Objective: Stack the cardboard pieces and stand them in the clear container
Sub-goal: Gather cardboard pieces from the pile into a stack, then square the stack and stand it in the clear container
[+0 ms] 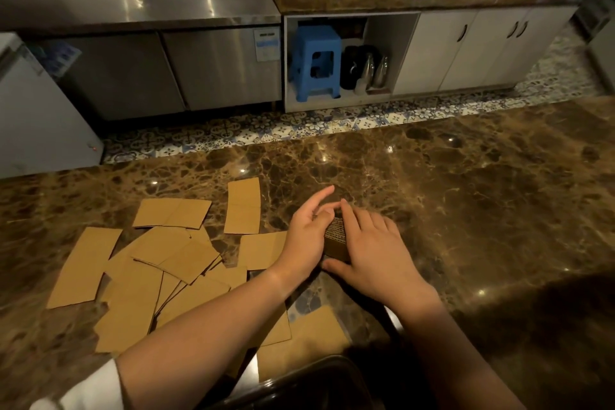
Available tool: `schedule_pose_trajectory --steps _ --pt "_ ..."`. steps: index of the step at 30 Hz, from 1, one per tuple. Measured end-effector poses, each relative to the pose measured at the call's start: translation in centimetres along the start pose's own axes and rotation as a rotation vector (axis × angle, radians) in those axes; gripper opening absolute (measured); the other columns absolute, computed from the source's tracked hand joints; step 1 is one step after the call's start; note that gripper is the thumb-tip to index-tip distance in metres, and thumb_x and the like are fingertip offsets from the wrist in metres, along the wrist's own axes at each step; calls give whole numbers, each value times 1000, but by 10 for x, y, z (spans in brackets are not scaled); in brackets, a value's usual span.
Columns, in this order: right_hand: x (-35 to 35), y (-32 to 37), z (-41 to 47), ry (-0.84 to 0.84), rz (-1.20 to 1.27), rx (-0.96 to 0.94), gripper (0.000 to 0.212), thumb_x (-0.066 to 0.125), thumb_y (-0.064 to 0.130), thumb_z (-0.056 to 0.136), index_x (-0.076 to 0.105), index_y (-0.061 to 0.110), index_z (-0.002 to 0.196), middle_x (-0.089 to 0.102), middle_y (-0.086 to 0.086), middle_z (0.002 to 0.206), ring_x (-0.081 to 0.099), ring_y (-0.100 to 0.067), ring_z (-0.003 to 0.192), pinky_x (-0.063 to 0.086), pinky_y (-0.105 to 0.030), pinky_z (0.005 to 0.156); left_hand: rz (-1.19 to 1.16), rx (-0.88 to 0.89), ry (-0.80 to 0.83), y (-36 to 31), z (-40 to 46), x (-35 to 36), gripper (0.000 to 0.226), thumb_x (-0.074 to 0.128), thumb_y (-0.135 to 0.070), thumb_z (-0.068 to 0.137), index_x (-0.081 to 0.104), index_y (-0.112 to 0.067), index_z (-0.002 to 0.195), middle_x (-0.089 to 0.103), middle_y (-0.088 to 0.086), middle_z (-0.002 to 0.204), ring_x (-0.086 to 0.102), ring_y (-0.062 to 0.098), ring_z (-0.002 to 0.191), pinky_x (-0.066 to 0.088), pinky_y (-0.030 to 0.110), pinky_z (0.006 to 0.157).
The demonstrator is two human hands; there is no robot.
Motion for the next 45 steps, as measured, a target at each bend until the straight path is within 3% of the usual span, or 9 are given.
schedule_pose_trajectory --steps 9,12,15,18,23,31,36,42,45 --pt "-5 -8 3 -109 99 36 53 68 46 86 52 21 131 63 1 122 57 -22 114 44 -40 93 59 1 39 -13 -2 2 26 44 -19 106 56 -16 128 70 10 115 69 1 95 49 13 79" --pt "-22 -24 0 -172 450 102 48 73 43 83 56 28 125 65 9 114 60 -12 105 49 -33 87 19 58 88 -39 -9 -2 36 53 -39 100 54 -21 132 67 10 124 67 19 110 54 30 91" --pt "-44 -33 -13 -226 1002 159 36 80 34 80 61 41 109 71 18 101 67 0 93 51 -16 74 73 156 158 -77 -31 -7 59 71 -46 80 49 -33 133 60 0 132 63 10 117 51 29 97" --pt "-71 -23 -32 -291 1396 152 34 83 26 76 69 33 106 76 8 103 73 -10 92 57 -21 70 170 239 163 -109 -63 -8 73 82 -42 67 49 -35 132 63 -7 127 62 11 118 50 31 100" --pt "-117 20 -67 -246 1695 77 43 80 35 74 69 31 115 75 -10 110 74 -30 99 61 -40 75 166 345 65 -160 -125 -9 48 83 -40 68 67 -27 111 74 -2 107 70 16 101 58 27 83" --pt "-167 96 -119 -189 1938 35 43 84 33 58 77 23 100 75 -18 105 72 -38 97 61 -47 64 105 503 -111 -224 -223 -37 36 77 -41 63 72 -27 96 76 -4 97 72 10 90 56 18 69" --pt "-172 132 -145 -73 1991 8 33 83 33 58 79 26 90 78 -12 95 77 -25 82 61 -36 61 70 535 -146 -233 -266 -49 31 79 -35 64 75 -31 95 78 -8 95 74 8 89 56 15 69" --pt "-145 160 -162 65 1909 36 33 79 34 72 75 24 104 78 -11 104 76 -28 92 61 -38 67 73 476 -256 -210 -299 -80 29 80 -32 68 76 -17 92 78 2 89 75 15 81 56 19 63" --pt "-123 173 -174 188 1841 37 40 80 38 71 73 29 109 77 -7 109 75 -26 98 61 -38 71 141 384 -369 -183 -320 -100 29 81 -37 67 75 -23 92 76 -11 85 70 2 76 52 12 59"
Point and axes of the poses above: each hand's wrist, its own z-axis towards the middle knuckle, its own x-axis out of the palm, y = z × x, the point moved 10 cm from there along z, towards the middle knuckle
